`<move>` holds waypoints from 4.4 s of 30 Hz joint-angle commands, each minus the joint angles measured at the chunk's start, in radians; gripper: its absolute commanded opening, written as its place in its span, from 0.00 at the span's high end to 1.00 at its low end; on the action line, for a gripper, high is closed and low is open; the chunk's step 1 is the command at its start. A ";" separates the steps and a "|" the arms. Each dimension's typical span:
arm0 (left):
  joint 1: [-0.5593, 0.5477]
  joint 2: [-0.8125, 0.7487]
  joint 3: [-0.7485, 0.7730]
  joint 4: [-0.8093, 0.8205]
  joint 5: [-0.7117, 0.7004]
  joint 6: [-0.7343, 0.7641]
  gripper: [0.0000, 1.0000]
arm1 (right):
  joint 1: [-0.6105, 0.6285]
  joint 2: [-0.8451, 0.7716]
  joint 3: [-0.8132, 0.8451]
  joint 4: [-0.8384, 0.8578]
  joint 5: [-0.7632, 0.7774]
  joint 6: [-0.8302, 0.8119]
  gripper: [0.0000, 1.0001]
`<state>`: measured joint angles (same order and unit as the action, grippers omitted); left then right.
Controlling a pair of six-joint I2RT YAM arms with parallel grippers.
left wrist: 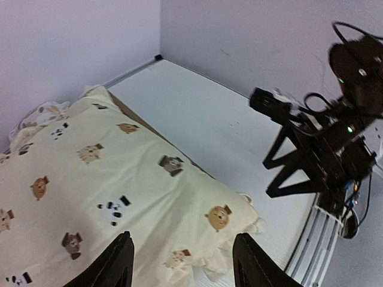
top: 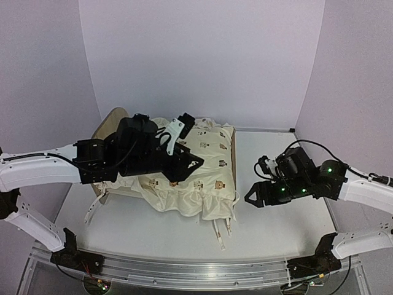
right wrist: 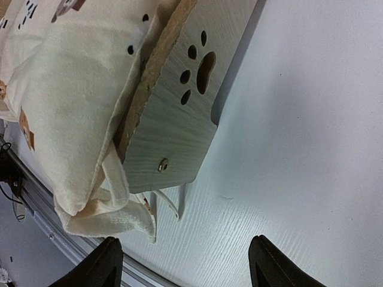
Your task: Set up the pet bed
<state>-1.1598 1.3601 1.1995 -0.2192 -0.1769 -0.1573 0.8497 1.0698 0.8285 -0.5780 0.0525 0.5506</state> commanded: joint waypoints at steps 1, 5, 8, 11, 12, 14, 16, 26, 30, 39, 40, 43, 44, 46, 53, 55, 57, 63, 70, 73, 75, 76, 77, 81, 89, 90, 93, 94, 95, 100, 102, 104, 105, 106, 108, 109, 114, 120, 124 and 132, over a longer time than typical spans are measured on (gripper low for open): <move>-0.079 0.043 0.013 0.003 0.094 0.115 0.42 | 0.002 -0.035 -0.020 0.007 -0.029 0.017 0.27; -0.136 0.162 0.069 -0.033 0.080 0.214 0.41 | 0.001 -0.051 -0.039 0.017 -0.006 0.021 0.26; -0.160 0.264 0.113 -0.046 -0.011 0.264 0.41 | 0.002 -0.055 -0.047 0.017 -0.007 0.026 0.25; -0.161 0.322 0.140 -0.038 -0.060 0.278 0.42 | 0.001 -0.062 -0.055 0.017 -0.011 0.030 0.24; -0.161 0.334 0.146 -0.036 -0.073 0.279 0.42 | 0.001 -0.065 -0.058 0.017 -0.013 0.031 0.24; -0.160 0.348 0.153 -0.030 -0.094 0.280 0.43 | 0.002 -0.070 -0.066 0.017 -0.013 0.032 0.24; -0.160 0.358 0.155 -0.020 -0.123 0.281 0.44 | 0.002 -0.071 -0.072 0.017 -0.015 0.033 0.24; -0.161 0.379 0.140 0.052 -0.227 0.310 0.33 | 0.001 -0.074 -0.093 0.027 -0.044 0.036 0.24; -0.161 0.409 0.151 0.049 -0.243 0.329 0.30 | 0.002 -0.080 -0.098 0.028 -0.045 0.036 0.24; -0.122 0.420 0.147 0.083 -0.286 0.349 0.77 | 0.002 -0.074 -0.106 0.044 -0.086 0.034 0.24; -0.122 0.408 0.139 0.097 -0.287 0.349 0.88 | 0.003 -0.074 -0.106 0.051 -0.091 0.031 0.25; -0.121 0.355 0.119 0.124 -0.265 0.336 1.00 | 0.002 -0.074 -0.110 0.089 -0.117 0.031 0.26; -0.121 0.335 0.112 0.132 -0.260 0.331 1.00 | 0.002 -0.072 -0.111 0.106 -0.133 0.031 0.27; -0.114 0.293 0.099 0.143 -0.248 0.318 1.00 | 0.006 -0.059 -0.113 0.154 -0.171 0.027 0.29; -0.058 0.137 0.065 0.145 -0.180 0.228 1.00 | 0.038 0.033 -0.088 0.295 -0.243 0.000 0.32; -0.043 0.109 0.054 0.141 -0.156 0.215 1.00 | 0.047 0.059 -0.077 0.322 -0.255 -0.010 0.32; -0.033 0.090 0.046 0.140 -0.141 0.207 1.00 | 0.054 0.083 -0.066 0.342 -0.255 -0.019 0.32; -0.015 0.074 0.036 0.144 -0.128 0.190 1.00 | 0.082 0.152 -0.013 0.372 -0.248 -0.056 0.32; -0.001 0.069 0.039 0.153 -0.145 0.168 1.00 | 0.159 0.282 0.059 0.391 -0.192 -0.132 0.33; 0.003 0.063 0.039 0.156 -0.149 0.166 1.00 | 0.195 0.328 0.082 0.401 -0.098 -0.165 0.39; 0.006 0.059 0.037 0.156 -0.150 0.166 1.00 | 0.211 0.349 0.097 0.407 -0.037 -0.187 0.44; 0.008 0.057 0.035 0.156 -0.151 0.166 1.00 | 0.217 0.356 0.102 0.411 0.004 -0.195 0.46; 0.008 0.056 0.033 0.156 -0.151 0.166 1.00 | 0.220 0.361 0.105 0.415 0.038 -0.201 0.47; 0.011 0.047 0.022 0.160 -0.154 0.166 1.00 | 0.221 0.368 0.101 0.438 0.136 -0.217 0.51; 0.014 0.049 0.022 0.167 -0.147 0.166 1.00 | 0.221 0.420 0.117 0.501 0.160 -0.229 0.52; 0.014 0.050 0.023 0.167 -0.147 0.166 1.00 | 0.221 0.426 0.121 0.506 0.160 -0.231 0.52; 0.014 0.050 0.018 0.172 -0.146 0.166 1.00 | 0.222 0.432 0.119 0.537 0.176 -0.230 0.53; 0.014 0.049 0.016 0.175 -0.147 0.166 1.00 | 0.222 0.432 0.117 0.551 0.182 -0.231 0.55; 0.014 0.048 0.015 0.180 -0.147 0.166 1.00 | 0.222 0.432 0.114 0.565 0.189 -0.232 0.56; 0.014 0.048 0.015 0.184 -0.144 0.166 1.00 | 0.222 0.434 0.104 0.621 0.239 -0.254 0.59; 0.014 0.047 0.017 0.183 -0.145 0.166 1.00 | 0.221 0.428 0.088 0.667 0.243 -0.263 0.59; 0.015 0.045 0.017 0.186 -0.146 0.166 1.00 | 0.222 0.426 0.077 0.699 0.239 -0.275 0.59; 0.015 0.045 0.017 0.187 -0.145 0.166 1.00 | 0.222 0.426 0.074 0.710 0.241 -0.280 0.60; 0.016 0.046 0.019 0.188 -0.147 0.166 1.00 | 0.222 0.427 0.071 0.723 0.243 -0.285 0.61; 0.016 0.047 0.021 0.187 -0.147 0.166 1.00 | 0.222 0.432 0.068 0.738 0.250 -0.290 0.64; 0.015 0.047 0.021 0.186 -0.148 0.166 1.00 | 0.222 0.434 0.067 0.739 0.253 -0.292 0.68; 0.016 0.047 0.023 0.182 -0.154 0.166 1.00 | 0.223 0.433 0.057 0.738 0.253 -0.285 0.85; 0.018 0.045 0.024 0.181 -0.160 0.166 1.00 | 0.222 0.394 0.032 0.707 0.237 -0.270 0.79; 0.019 0.047 0.023 0.181 -0.161 0.145 1.00 | 0.222 0.376 0.019 0.707 0.238 -0.270 0.85; 0.020 0.059 0.031 0.175 -0.167 0.137 1.00 | 0.222 0.353 0.008 0.702 0.246 -0.274 0.99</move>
<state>-1.1450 1.4521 1.2129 -0.0994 -0.3183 -0.0021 1.0748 1.4741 0.8476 0.1109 0.2862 0.2738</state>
